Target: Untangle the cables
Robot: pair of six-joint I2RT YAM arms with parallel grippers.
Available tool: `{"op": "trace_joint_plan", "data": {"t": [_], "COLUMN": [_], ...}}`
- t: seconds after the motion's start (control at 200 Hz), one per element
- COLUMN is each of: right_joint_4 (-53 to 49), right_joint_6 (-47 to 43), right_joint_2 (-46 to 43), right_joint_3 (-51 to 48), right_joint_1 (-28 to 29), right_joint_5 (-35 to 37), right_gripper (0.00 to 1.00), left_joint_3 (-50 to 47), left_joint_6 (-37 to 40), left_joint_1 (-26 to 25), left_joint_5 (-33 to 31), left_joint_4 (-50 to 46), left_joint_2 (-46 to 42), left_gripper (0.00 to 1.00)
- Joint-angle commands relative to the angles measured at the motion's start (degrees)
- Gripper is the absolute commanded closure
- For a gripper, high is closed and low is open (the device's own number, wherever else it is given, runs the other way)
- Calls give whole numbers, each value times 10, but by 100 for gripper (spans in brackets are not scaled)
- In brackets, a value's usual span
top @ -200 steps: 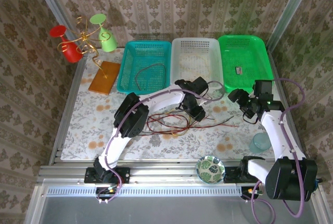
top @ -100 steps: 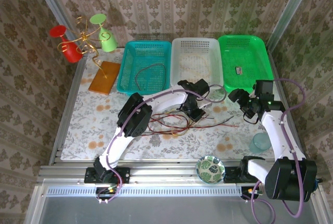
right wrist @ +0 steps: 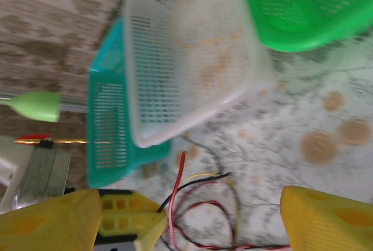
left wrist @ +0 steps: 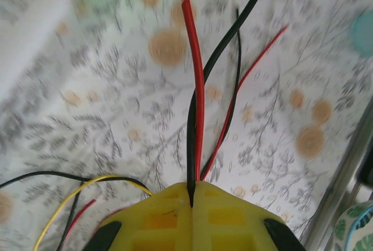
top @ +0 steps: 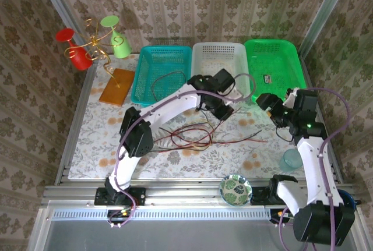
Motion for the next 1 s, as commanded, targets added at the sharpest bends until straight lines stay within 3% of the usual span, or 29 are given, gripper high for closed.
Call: {"op": "trace_joint_plan", "data": {"t": [0.0,0.16,0.35,0.52,0.72,0.995], "right_joint_4": [95,231,264,285,307,366], "right_joint_6": [90,204,236,242,244,254], "right_joint_2": [-7,19,31,57,74,110], "right_joint_3": [-2,-8,13,6,-5,-23], "right_joint_1": [-3,-1,3,46,118,133], "right_joint_5": [-71,-102,-80,-56,-6,26], "right_gripper": [23,28,29,29,33,54], "left_joint_3": [9,-60,-185,-271,-302,-330], "left_joint_6": [8,-41,-121,-157,-183,-187], "left_joint_1": [12,18,35,43,44,34], "left_joint_5": [2,20,30,34,34,31], "left_joint_4": [-30,78,262,392,436,455], "left_joint_2": [-34,-90,-165,-211,-224,-236], "left_gripper": [100,100,100,100,100,100]}}
